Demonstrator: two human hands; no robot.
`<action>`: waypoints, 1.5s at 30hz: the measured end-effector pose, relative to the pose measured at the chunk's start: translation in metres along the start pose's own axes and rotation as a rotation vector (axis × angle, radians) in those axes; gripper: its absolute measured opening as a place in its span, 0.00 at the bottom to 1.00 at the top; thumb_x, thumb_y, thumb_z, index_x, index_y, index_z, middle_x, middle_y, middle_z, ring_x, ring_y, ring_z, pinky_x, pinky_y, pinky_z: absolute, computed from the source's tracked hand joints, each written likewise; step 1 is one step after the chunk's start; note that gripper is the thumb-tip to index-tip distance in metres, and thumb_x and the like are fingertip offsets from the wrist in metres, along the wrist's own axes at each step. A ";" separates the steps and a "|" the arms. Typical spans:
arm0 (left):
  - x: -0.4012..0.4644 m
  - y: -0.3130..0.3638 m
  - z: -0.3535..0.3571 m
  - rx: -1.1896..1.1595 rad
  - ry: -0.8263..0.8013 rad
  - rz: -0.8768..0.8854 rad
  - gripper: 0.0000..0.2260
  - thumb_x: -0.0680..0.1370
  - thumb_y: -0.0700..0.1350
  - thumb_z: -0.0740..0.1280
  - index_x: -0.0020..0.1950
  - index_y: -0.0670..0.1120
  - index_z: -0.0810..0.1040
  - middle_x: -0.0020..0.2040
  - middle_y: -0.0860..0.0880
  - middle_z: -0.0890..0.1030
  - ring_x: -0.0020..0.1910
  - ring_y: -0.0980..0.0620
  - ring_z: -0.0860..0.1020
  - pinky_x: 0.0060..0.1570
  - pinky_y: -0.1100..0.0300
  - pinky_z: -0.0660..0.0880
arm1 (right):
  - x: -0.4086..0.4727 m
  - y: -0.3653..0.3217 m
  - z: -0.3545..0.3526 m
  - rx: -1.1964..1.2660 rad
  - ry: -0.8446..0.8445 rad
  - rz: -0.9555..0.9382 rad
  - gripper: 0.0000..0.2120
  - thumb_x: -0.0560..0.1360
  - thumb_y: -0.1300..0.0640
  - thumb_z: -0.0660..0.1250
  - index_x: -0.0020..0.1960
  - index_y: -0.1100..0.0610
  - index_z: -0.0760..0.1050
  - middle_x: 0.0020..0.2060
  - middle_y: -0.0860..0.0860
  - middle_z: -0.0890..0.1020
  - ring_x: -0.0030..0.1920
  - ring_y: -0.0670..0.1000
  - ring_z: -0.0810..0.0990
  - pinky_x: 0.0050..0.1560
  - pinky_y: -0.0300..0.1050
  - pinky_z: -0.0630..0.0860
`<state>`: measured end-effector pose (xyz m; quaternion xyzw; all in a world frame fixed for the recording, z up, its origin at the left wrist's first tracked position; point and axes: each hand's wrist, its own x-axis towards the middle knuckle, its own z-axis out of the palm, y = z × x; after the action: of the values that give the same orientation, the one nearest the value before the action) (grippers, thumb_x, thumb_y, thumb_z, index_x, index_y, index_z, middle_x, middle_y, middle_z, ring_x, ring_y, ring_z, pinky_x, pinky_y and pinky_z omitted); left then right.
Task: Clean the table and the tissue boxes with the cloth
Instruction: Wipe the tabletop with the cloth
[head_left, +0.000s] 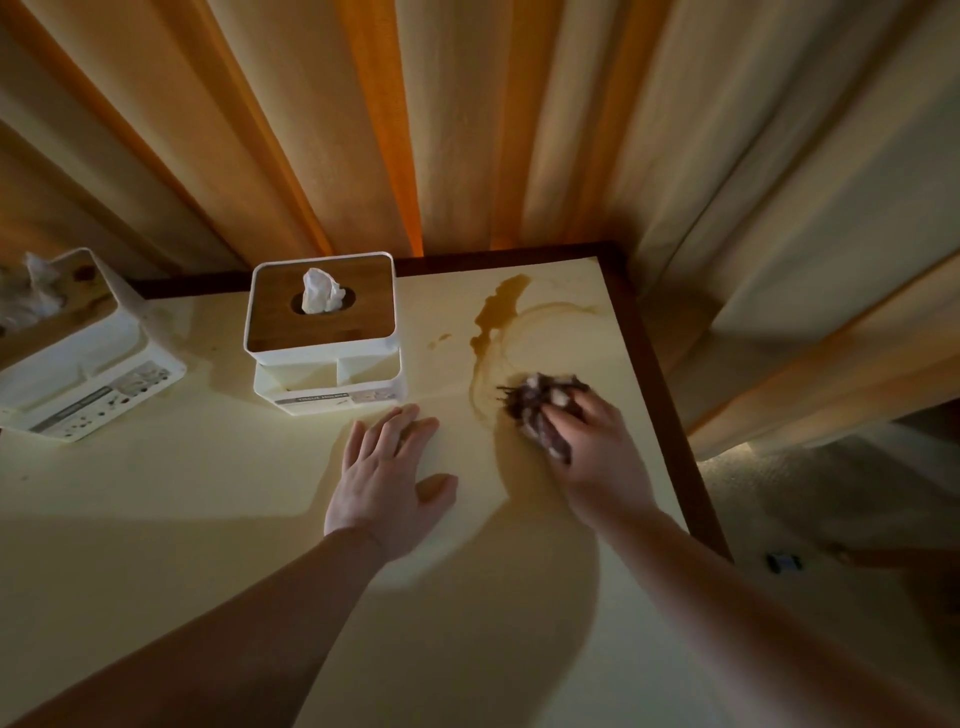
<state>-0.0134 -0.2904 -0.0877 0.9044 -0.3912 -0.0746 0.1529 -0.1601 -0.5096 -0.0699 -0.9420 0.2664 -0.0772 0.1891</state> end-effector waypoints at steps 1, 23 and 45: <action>0.000 0.000 0.000 -0.003 0.003 -0.002 0.33 0.75 0.67 0.60 0.77 0.54 0.69 0.79 0.51 0.65 0.79 0.49 0.60 0.81 0.44 0.48 | -0.001 0.012 -0.006 -0.019 0.003 0.038 0.17 0.82 0.54 0.65 0.70 0.54 0.79 0.72 0.56 0.74 0.73 0.58 0.70 0.72 0.56 0.73; 0.004 -0.006 0.007 0.016 0.011 0.023 0.33 0.74 0.67 0.62 0.75 0.53 0.71 0.76 0.49 0.69 0.77 0.45 0.65 0.80 0.41 0.53 | 0.117 -0.049 0.015 0.057 -0.124 -0.222 0.10 0.79 0.52 0.69 0.58 0.51 0.86 0.64 0.53 0.80 0.59 0.60 0.79 0.60 0.50 0.79; 0.004 -0.010 0.009 -0.010 0.026 0.015 0.34 0.73 0.68 0.61 0.76 0.52 0.72 0.77 0.47 0.69 0.77 0.46 0.63 0.80 0.42 0.51 | 0.187 -0.056 0.007 0.041 -0.161 -0.046 0.23 0.83 0.46 0.53 0.68 0.52 0.80 0.73 0.55 0.75 0.72 0.58 0.72 0.74 0.51 0.68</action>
<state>-0.0065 -0.2891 -0.0996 0.9016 -0.3956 -0.0637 0.1629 0.0266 -0.5626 -0.0454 -0.9470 0.2271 -0.0110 0.2271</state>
